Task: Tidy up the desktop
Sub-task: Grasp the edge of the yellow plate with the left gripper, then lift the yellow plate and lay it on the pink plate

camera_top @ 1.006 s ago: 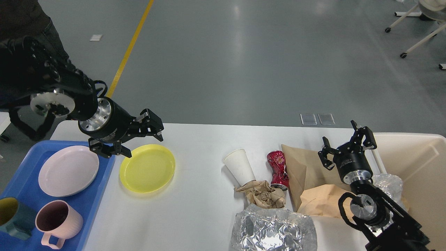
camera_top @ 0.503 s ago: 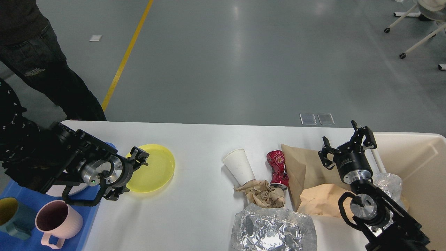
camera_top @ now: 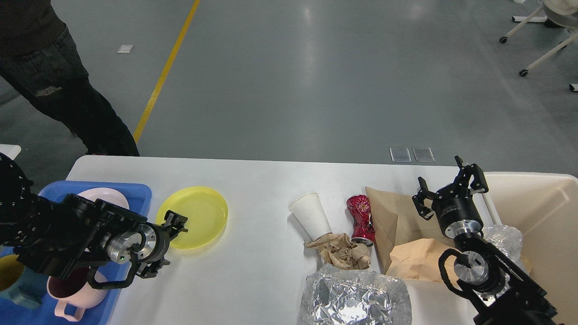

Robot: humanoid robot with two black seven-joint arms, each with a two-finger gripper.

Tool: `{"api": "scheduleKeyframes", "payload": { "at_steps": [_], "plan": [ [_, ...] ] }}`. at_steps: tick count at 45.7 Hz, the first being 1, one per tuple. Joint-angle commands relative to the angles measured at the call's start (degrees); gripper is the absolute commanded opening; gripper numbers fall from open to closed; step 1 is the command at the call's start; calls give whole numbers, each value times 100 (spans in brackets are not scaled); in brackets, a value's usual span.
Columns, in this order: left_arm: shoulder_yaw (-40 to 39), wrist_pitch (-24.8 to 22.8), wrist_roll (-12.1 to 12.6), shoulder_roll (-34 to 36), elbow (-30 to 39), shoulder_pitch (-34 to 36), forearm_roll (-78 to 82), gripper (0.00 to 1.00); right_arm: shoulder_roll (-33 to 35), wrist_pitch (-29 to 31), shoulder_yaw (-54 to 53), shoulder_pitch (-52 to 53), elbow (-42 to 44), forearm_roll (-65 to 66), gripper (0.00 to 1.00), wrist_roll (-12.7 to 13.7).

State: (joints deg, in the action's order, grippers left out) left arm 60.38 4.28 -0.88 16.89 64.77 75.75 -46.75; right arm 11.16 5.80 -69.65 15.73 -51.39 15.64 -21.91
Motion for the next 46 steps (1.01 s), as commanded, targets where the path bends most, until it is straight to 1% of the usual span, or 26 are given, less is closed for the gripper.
{"api": "scheduleKeyframes", "payload": {
  "at_steps": [1,6,10,15,19,21,23,24,27,29,34,46],
  "plan": [
    [-237,-24,9,8,-376,-280,-18,64,0,0,-4,0,-2,0,100,-6],
    [-386,-32,9,-19,-693,-535,-18,56,-9,0,4,0,7,0,100,3],
    [-518,-50,9,-54,-948,-772,-10,54,0,0,-4,0,7,0,100,3],
    [-641,-85,1,-62,-1027,-895,8,50,0,0,4,0,7,0,100,2],
    [-633,-182,9,-71,-1071,-895,25,39,0,0,-4,0,7,0,100,-6],
    [-633,-261,9,-80,-1089,-904,43,31,0,0,4,0,7,0,100,2],
    [-633,-392,9,-71,-1089,-904,52,25,0,0,5,0,7,0,100,-6],
    [-633,-619,9,-54,-1089,-913,61,18,0,0,-4,0,7,0,100,-6],
    [-624,-876,0,-54,-1115,-922,61,13,0,0,4,0,7,0,100,3],
    [-606,-946,9,-45,-1133,-922,61,9,0,0,5,0,7,0,100,3],
    [-580,-964,18,-45,-1150,-931,69,1,0,0,-4,0,7,0,100,-6],
    [-571,-1025,36,-45,-1150,-904,78,0,0,0,5,0,7,0,100,-6]
  ]
}}
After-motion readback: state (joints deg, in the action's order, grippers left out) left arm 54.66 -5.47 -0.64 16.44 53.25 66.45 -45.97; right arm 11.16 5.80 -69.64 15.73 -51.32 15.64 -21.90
